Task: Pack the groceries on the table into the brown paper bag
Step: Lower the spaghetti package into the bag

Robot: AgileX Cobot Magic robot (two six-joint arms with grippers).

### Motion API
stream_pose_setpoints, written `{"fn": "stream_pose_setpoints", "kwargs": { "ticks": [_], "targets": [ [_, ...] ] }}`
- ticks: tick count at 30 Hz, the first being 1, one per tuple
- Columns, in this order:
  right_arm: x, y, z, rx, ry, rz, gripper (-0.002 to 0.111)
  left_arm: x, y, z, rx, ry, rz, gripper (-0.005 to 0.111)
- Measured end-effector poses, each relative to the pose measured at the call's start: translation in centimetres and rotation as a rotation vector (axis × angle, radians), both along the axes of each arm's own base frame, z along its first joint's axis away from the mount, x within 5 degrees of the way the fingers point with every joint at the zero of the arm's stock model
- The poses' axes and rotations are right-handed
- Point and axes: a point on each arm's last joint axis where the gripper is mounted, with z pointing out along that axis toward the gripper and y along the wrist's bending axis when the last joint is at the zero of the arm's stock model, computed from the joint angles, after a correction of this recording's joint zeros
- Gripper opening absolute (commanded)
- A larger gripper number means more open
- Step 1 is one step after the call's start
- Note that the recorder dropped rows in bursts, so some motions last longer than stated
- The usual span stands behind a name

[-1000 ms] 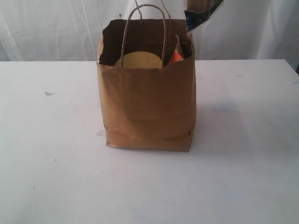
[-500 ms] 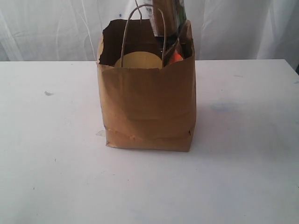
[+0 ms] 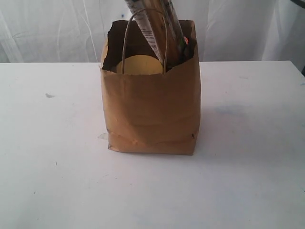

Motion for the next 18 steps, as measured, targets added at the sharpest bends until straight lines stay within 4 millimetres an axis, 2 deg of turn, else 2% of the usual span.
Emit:
{"fn": "stream_pose_setpoints", "kwargs": {
  "ticks": [11, 18],
  "targets": [
    [1.5, -0.6, -1.1, -0.016, 0.070, 0.002, 0.000, 0.0, 0.0, 0.0, 0.000, 0.000, 0.000, 0.000],
    [2.3, 0.2, -2.2, -0.022, 0.107, 0.030, 0.000, 0.0, 0.0, 0.0, 0.000, 0.000, 0.000, 0.000]
  ]
}}
